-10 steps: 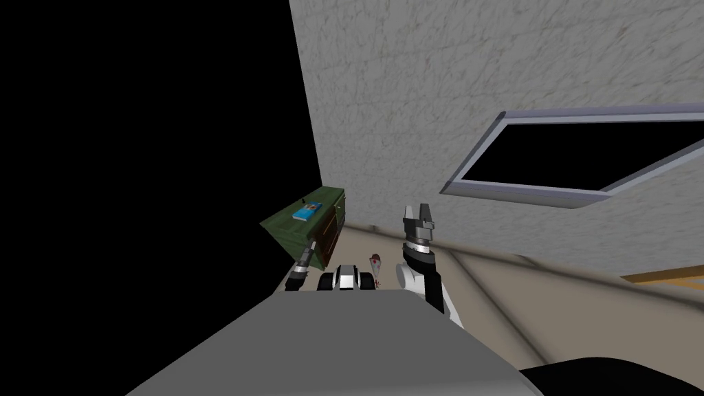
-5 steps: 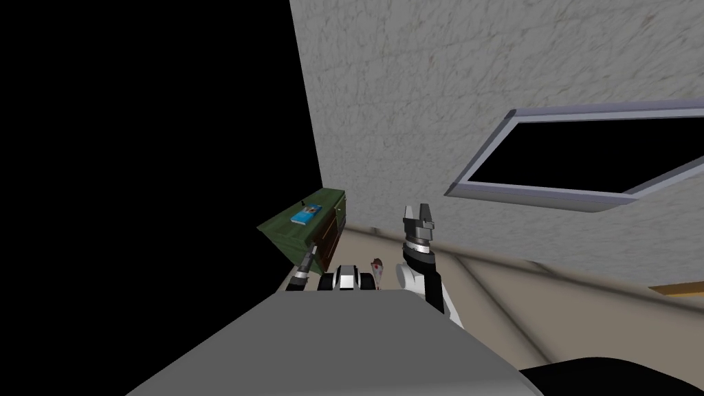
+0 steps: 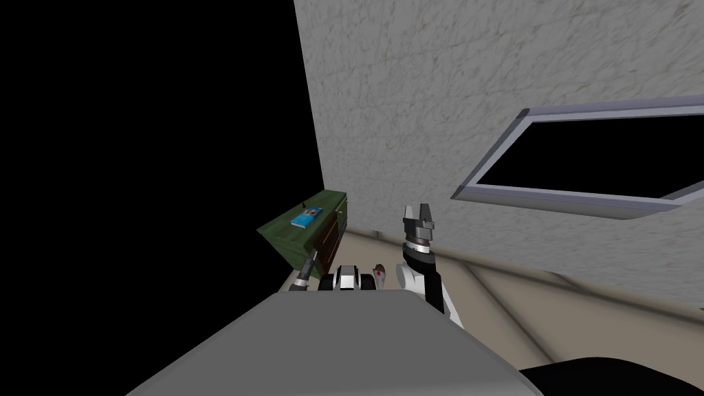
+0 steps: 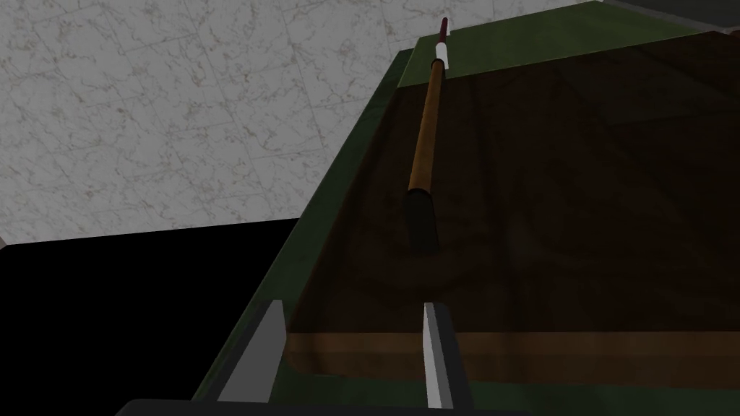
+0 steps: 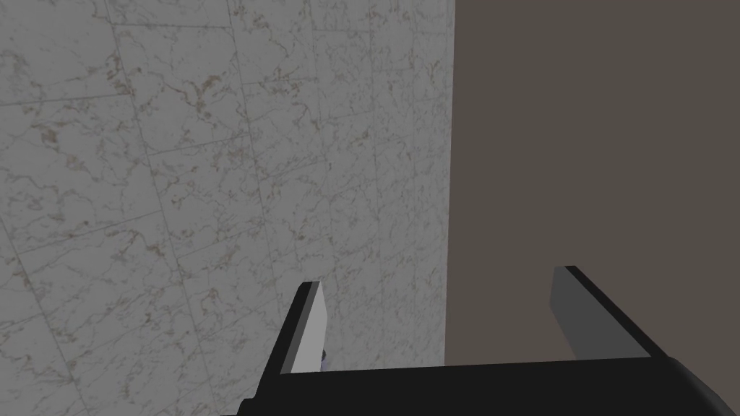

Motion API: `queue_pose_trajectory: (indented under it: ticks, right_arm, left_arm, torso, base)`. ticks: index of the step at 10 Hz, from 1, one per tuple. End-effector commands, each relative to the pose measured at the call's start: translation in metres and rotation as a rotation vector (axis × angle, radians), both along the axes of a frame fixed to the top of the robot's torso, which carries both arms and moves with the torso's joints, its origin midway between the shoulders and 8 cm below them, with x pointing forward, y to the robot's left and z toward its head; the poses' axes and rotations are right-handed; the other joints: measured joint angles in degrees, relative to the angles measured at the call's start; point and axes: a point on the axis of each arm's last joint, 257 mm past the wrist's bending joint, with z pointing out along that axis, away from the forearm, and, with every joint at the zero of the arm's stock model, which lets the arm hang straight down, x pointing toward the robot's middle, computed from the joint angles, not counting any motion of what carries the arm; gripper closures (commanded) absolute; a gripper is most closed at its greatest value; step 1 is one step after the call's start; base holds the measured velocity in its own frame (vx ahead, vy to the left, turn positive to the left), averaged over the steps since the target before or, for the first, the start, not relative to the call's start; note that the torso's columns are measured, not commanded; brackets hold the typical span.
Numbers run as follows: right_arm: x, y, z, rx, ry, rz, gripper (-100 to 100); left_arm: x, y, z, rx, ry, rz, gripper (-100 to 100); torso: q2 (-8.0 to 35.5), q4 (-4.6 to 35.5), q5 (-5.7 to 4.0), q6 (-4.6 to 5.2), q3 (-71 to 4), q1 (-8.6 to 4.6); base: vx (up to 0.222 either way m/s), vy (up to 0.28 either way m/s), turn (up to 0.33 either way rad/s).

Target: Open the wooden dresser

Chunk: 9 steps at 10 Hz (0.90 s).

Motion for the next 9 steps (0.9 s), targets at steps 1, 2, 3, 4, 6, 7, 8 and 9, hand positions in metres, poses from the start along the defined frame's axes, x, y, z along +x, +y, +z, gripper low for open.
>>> queue_pose_trajectory:
  ticks: [1, 2, 3, 4, 6, 7, 8, 9]
  right_arm:
    - [0.0000, 0.0000, 0.0000, 0.000, 0.000, 0.000, 0]
    - [0.0000, 0.0000, 0.0000, 0.000, 0.000, 0.000, 0]
    - [0.0000, 0.0000, 0.0000, 0.000, 0.000, 0.000, 0]
    - [0.0000, 0.0000, 0.0000, 0.000, 0.000, 0.000, 0]
    - [0.0001, 0.0000, 0.0000, 0.000, 0.000, 0.000, 0]
    - [0.0000, 0.0000, 0.0000, 0.000, 0.000, 0.000, 0]
    - [0.0000, 0.0000, 0.0000, 0.000, 0.000, 0.000, 0]
    - [0.0000, 0.0000, 0.0000, 0.000, 0.000, 0.000, 0]
  left_arm:
    - [-0.0059, -0.0074, -0.0113, -0.010, 0.029, -0.017, -100]
    - [-0.0059, -0.0074, -0.0113, -0.010, 0.029, -0.017, -100]
    - [-0.0059, -0.0074, -0.0113, -0.010, 0.029, -0.017, -100]
    - [-0.0059, -0.0074, -0.0113, -0.010, 0.029, -0.017, -100]
    - [-0.0059, -0.0074, -0.0113, -0.010, 0.029, -0.017, -100]
    - [-0.0059, -0.0074, -0.0113, -0.010, 0.029, -0.017, -100]
    - [-0.0059, -0.0074, -0.0113, -0.010, 0.029, -0.017, -100]
    - [-0.0059, -0.0074, -0.0113, -0.010, 0.029, -0.017, -100]
  torso:
    - [0.5, 0.1, -0.21, -0.30, 0.2, -0.05]
    - [1.1, 0.3, -0.31, -0.46, 0.4, -0.01]
    - [1.3, 0.4, -0.34, -0.52, 0.6, -0.04]
    - [1.3, 0.4, -0.37, -0.54, 0.5, -0.10]
    - [1.1, 0.3, -0.36, -0.54, 0.5, -0.04]
    - [1.1, 0.3, -0.37, -0.55, 0.4, -0.10]
    - [1.0, 0.3, -0.38, -0.55, 0.4, -0.14]
    - [1.1, 0.3, -0.37, -0.54, 0.4, -0.07]
  base:
    - [0.007, -0.005, 0.022]
    - [0.000, 0.000, 0.000]
    - [0.006, -0.008, 0.023]
    - [-0.004, 0.005, -0.013]
    - [-0.006, 0.008, -0.022]
    - [0.012, -0.016, 0.045]
    - [0.000, 0.000, 0.000]
    - [-0.005, 0.006, -0.018]
